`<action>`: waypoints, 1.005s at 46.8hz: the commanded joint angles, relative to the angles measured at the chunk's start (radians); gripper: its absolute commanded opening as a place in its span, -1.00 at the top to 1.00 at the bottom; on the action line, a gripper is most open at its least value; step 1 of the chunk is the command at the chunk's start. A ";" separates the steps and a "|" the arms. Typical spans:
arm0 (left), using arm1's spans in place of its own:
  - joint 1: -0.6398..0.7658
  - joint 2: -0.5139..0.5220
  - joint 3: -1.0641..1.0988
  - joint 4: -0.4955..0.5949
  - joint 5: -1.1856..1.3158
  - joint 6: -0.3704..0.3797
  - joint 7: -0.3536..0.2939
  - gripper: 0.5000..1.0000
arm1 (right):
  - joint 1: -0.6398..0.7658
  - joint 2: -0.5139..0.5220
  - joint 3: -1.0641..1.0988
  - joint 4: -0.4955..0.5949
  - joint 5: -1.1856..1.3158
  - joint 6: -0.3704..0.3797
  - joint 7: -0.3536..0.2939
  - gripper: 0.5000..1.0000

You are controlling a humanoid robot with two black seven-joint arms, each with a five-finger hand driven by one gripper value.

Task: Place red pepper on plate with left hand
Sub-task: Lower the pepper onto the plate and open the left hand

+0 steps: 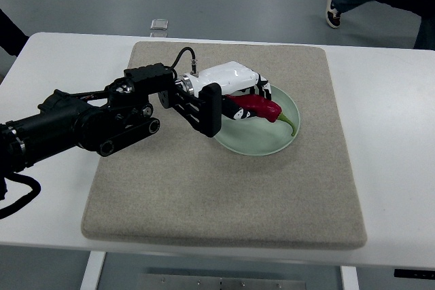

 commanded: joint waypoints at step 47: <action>0.026 -0.003 0.004 0.009 -0.021 0.015 0.000 -0.16 | 0.000 0.000 0.000 0.000 0.000 0.000 0.000 -0.73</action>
